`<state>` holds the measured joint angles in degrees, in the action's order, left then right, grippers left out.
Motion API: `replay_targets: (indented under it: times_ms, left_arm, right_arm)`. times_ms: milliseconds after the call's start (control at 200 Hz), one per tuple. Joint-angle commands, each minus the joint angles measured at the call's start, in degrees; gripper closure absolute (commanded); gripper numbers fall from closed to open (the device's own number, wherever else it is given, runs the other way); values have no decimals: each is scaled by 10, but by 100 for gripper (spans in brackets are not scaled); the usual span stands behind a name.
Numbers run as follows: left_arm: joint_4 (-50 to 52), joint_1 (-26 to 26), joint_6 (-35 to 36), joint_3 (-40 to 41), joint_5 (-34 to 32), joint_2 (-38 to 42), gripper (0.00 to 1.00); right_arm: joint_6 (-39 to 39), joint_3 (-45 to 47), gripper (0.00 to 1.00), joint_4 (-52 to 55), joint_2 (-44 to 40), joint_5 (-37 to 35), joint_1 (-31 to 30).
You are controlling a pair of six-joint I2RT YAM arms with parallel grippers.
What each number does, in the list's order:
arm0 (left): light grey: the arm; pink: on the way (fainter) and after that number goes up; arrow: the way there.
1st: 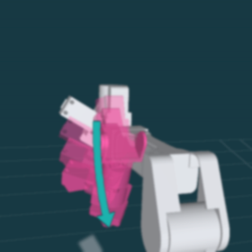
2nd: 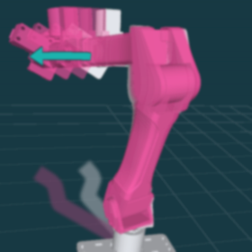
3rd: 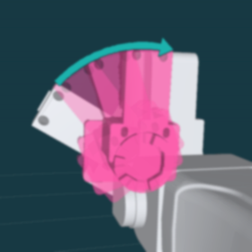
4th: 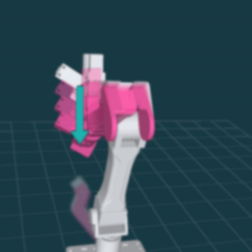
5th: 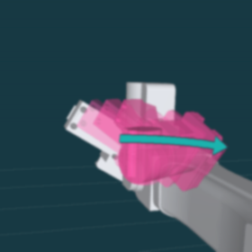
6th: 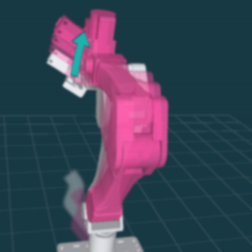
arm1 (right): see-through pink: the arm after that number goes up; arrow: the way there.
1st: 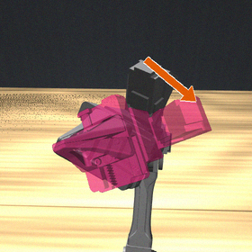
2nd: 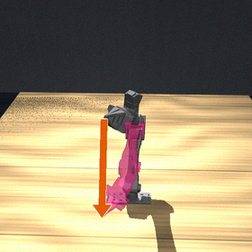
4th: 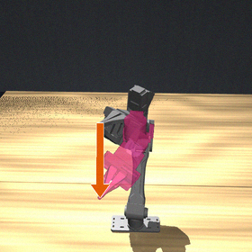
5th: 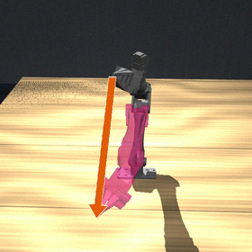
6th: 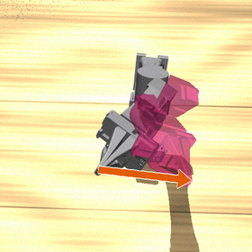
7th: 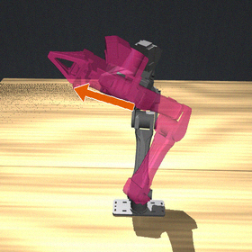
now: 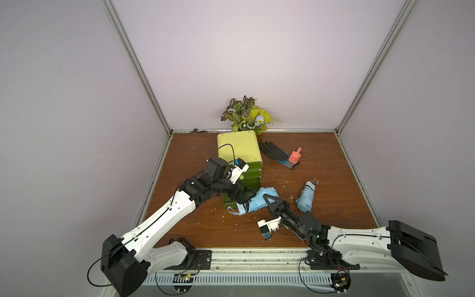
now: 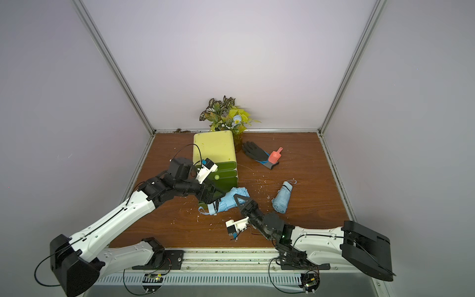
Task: Place the umbrella in the drawer by color
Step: Place the umbrella in the drawer.
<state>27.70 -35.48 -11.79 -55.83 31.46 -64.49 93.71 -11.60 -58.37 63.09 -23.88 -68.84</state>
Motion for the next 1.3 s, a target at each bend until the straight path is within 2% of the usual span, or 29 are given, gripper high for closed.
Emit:
replay_targets:
  times_ms: [0,290,595,991,1166,1291]
  left_arm:
    - [7,-12,-10,9,14,19,2]
    - [6,-36,-28,29,8,21,1]
    - [-18,-42,-36,16,10,11,1]
    - [-56,-45,-1,24,87,-33,9]
    - [-52,-52,22,44,84,-34,9]
    - [-39,-62,38,53,53,-40,8]
  right_arm:
    - [-5,-5,100,-57,-15,-2,-2]
    - [-8,7,100,-80,2,17,-3]
    - [-9,1,100,-104,32,25,-4]
    - [1,6,100,-140,51,13,-3]
    - [4,12,100,-148,41,7,-3]
    - [0,15,100,-142,21,10,-3]
